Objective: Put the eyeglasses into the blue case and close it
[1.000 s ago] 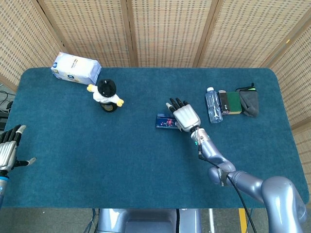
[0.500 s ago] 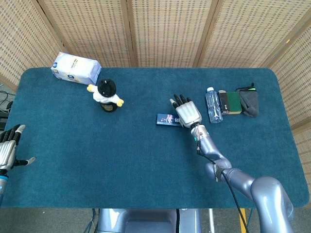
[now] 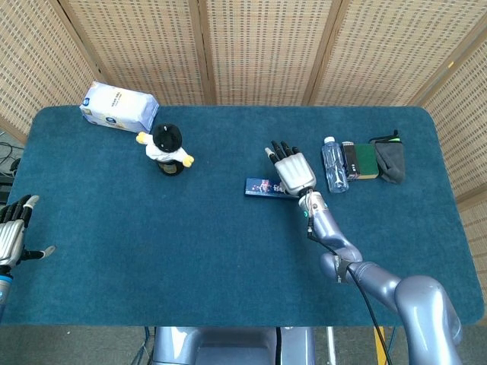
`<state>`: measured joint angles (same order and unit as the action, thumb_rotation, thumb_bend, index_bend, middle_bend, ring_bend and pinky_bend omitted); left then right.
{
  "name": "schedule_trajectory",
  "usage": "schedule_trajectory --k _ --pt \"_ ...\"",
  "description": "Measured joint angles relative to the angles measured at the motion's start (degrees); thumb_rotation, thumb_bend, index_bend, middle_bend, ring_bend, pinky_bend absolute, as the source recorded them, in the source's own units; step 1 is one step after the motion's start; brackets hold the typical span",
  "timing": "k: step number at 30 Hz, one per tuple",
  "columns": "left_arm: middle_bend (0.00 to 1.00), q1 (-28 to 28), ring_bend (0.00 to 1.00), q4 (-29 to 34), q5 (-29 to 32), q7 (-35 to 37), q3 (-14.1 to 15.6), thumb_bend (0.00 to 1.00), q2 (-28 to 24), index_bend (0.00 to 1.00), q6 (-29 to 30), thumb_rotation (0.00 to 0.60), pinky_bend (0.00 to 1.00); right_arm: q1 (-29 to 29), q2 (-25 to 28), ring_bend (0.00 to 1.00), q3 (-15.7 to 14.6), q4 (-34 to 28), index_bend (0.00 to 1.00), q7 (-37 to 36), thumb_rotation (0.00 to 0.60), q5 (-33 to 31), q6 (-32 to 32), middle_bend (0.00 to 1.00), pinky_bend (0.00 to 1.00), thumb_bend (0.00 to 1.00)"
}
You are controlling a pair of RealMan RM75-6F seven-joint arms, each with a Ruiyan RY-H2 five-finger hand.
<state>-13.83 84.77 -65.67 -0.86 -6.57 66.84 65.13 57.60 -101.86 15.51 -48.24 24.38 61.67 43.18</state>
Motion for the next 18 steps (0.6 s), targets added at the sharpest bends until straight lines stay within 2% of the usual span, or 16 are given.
schedule_trajectory --k 3,4,8,13,18 --pt "0.0 0.0 0.0 0.0 0.1 -0.1 0.0 0.0 0.0 0.0 -0.1 0.6 0.0 -0.3 2.1 0.0 0.4 -3.4 0.0 -1.2 0.6 0.1 0.1 0.0 0.17 0.27" --pt "0.0 0.0 0.0 0.0 0.1 -0.2 0.1 0.0 0.0 0.0 -0.1 0.6 0.0 -0.4 3.3 0.0 0.5 -5.1 0.0 -1.9 0.6 0.1 -0.4 0.0 0.15 0.21" --pt "0.0 -0.2 0.0 -0.1 0.1 -0.5 0.2 0.0 0.2 0.0 -0.3 0.6 0.0 -0.6 7.9 0.0 0.2 -11.0 0.0 -4.0 0.6 -0.7 -5.3 0.0 0.09 0.08" --pt "0.0 -0.1 0.0 0.0 0.2 -0.6 0.1 0.0 0.2 0.0 -0.2 0.6 0.0 -0.4 11.9 0.0 -1.5 -15.3 0.0 -7.6 0.6 -1.7 -13.3 0.0 0.08 0.05" --pt "0.0 -0.2 0.0 -0.1 0.4 -0.5 0.0 0.0 0.2 0.0 -0.3 0.6 0.0 0.1 10.3 0.0 -3.0 -13.2 0.0 -9.5 0.6 -1.6 -14.0 0.0 0.08 0.1"
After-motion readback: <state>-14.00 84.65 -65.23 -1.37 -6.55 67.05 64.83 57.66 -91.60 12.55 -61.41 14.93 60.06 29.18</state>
